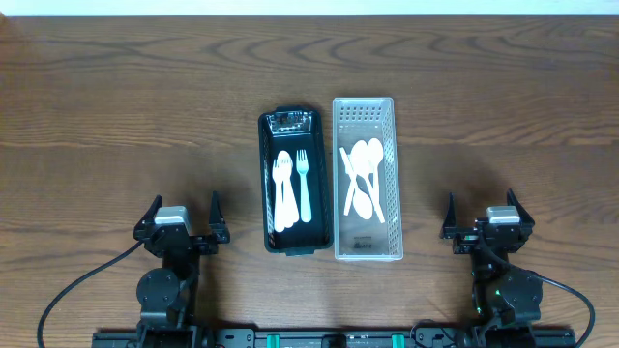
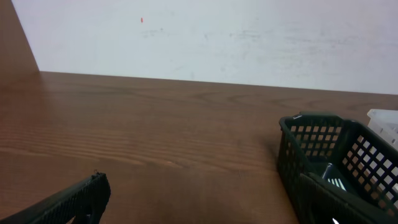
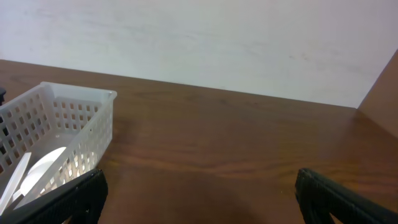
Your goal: Pack container
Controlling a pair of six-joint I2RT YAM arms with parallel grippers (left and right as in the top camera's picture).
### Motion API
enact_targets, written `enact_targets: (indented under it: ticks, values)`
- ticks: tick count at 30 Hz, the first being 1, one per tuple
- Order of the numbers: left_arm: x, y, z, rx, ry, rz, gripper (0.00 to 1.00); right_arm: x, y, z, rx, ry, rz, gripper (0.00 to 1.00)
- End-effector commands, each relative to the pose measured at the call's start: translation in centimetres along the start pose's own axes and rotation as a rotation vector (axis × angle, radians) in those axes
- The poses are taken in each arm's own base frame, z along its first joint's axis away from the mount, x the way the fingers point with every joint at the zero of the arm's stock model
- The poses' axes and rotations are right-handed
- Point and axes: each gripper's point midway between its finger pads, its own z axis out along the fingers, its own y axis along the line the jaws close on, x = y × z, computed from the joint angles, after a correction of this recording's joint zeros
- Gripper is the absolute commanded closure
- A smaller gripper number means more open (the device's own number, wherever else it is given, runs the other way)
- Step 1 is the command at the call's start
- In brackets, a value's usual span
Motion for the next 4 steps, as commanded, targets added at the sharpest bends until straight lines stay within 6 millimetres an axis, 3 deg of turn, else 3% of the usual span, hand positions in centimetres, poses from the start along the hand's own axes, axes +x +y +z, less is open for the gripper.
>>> enact_targets:
  ticks: [1, 4]
  values:
    - [1.94, 0.05, 0.11, -0.001, 0.061, 0.008, 0.02, 0.06, 0.00, -0.02, -0.002, 0.000, 0.016, 0.01]
    - [1.94, 0.05, 0.11, -0.001, 0.061, 0.008, 0.02, 0.06, 0.01, -0.02, -0.003, 0.000, 0.016, 0.01]
